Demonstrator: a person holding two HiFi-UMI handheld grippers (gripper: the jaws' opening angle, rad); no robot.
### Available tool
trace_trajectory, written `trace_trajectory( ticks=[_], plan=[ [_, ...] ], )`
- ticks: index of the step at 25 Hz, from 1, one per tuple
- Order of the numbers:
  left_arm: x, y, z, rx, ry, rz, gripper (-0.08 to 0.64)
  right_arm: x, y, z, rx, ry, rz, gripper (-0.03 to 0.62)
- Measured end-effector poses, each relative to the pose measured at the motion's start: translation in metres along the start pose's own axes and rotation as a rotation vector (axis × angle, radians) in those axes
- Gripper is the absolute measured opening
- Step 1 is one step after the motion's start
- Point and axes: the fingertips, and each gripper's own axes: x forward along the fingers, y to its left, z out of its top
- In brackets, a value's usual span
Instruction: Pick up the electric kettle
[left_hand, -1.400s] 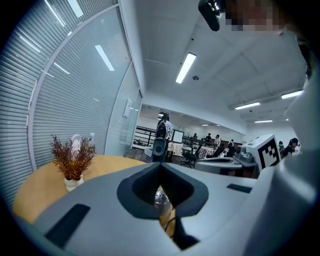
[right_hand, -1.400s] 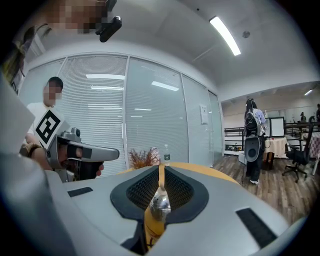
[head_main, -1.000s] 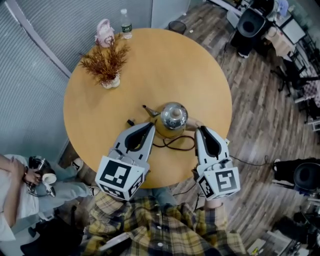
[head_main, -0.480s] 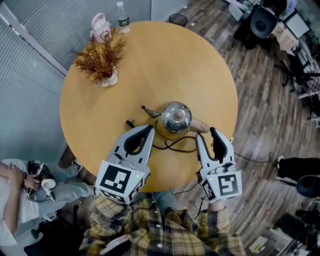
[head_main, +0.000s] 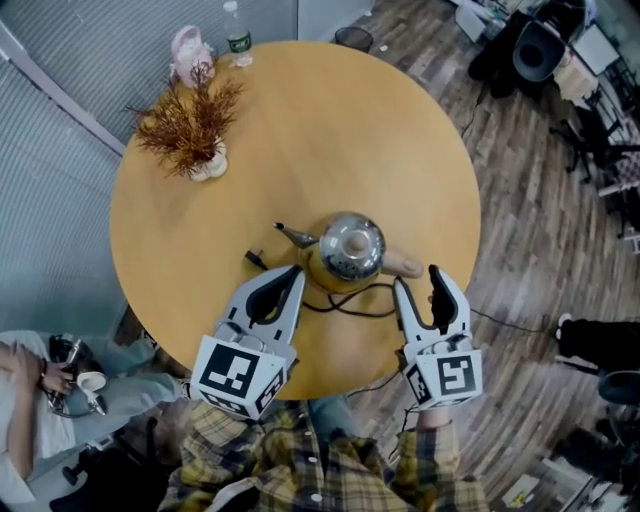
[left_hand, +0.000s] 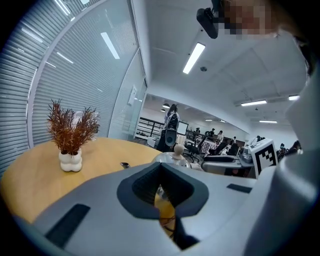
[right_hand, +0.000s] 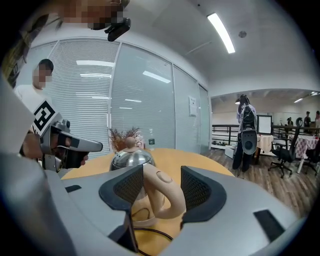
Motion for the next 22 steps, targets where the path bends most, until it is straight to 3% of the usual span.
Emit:
trace_trajectory(
  ticks=[22],
  plan=[
    [0.017,0.031,-0.037,-0.013,0.036,0.041,0.002,0.024,-0.021,-0.044,-0.002,0.01,-0.056,0.25]
  ],
)
